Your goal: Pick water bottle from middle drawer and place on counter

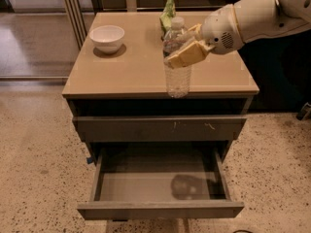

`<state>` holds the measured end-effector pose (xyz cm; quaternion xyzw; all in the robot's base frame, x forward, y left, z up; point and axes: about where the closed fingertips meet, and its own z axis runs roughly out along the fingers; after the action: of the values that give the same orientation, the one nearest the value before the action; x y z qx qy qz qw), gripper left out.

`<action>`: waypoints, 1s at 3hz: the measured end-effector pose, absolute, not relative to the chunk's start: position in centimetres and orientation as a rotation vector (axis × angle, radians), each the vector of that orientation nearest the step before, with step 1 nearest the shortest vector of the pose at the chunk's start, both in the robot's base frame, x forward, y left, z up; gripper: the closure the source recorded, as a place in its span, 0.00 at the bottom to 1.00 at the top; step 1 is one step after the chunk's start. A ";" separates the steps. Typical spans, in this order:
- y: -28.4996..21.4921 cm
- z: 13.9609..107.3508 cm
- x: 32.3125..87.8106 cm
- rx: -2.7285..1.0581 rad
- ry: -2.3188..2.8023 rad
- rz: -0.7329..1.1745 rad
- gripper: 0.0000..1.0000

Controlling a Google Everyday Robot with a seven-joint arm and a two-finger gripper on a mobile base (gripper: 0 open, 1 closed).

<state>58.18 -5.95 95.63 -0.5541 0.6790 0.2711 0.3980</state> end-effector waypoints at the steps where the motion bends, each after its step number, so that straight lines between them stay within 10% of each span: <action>1: -6.2 96.7 59.8 -1.394 1.713 0.670 1.00; 3: -6.5 97.1 64.8 -1.318 1.678 0.647 1.00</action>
Offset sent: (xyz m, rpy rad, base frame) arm 0.0727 -0.0115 0.0276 0.0520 -0.0909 -0.0650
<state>64.79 -6.48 97.08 -0.5309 0.6756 0.2604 0.4404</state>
